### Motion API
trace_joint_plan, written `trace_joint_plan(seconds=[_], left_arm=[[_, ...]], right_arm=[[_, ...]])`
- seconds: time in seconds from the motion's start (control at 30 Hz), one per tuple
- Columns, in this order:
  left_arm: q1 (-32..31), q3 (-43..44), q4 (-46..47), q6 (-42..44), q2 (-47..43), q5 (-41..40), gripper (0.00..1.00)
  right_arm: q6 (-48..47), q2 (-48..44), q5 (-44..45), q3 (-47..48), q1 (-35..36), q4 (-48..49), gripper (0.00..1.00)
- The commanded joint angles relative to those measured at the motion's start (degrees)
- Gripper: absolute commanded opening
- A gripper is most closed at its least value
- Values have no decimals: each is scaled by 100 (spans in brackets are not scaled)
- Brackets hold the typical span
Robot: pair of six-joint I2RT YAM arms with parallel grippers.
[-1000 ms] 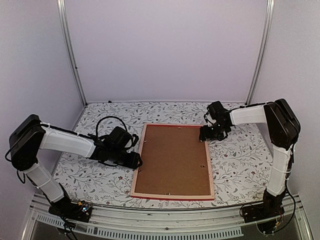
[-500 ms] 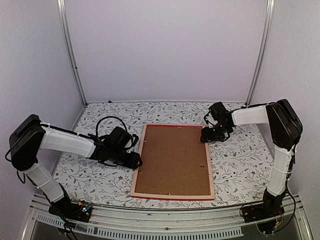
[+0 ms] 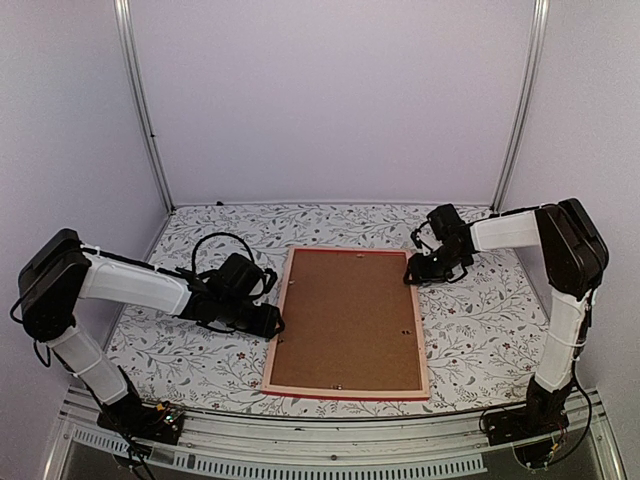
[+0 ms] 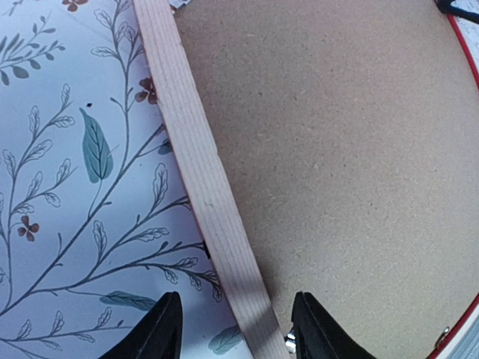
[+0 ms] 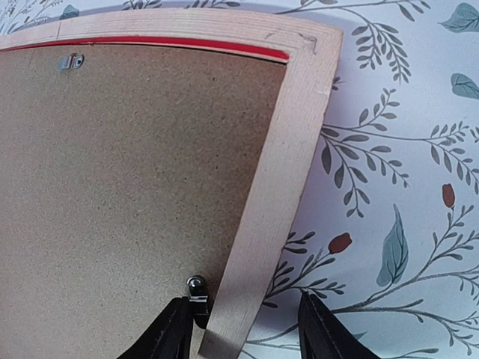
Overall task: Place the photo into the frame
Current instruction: Press the fastener onto the backboard.
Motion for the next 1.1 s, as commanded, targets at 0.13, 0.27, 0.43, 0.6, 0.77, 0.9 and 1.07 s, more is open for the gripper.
trace_joint_plan(seconds=[0.13,0.27,0.43,0.6,0.77,0.9,1.07], left_arm=[[-62,90,-71,55,55,-45,54],[-55,98,-74,53,61,-45,53],[-58,115,-74,65,74,-45,54],[-63,108,-77,73,70,-49,54],[-60,65,-61,61,61,-45,54],[-61,37,-56,51,61,-49,54],[-60,50,-51,54,61,-45,54]], right_arm=[[-66,196,-195,-263,-195,-207,47],[-58,172,-570,-287,-248,-113,52],[77,109,-996,-292,-322,29,59],[157,64,-902,-269,-371,17,56],[52,65,-726,-267,-375,-106,51],[-55,61,-477,-259,-373,-218,50],[-100,65,-358,-258,-366,-261,49]])
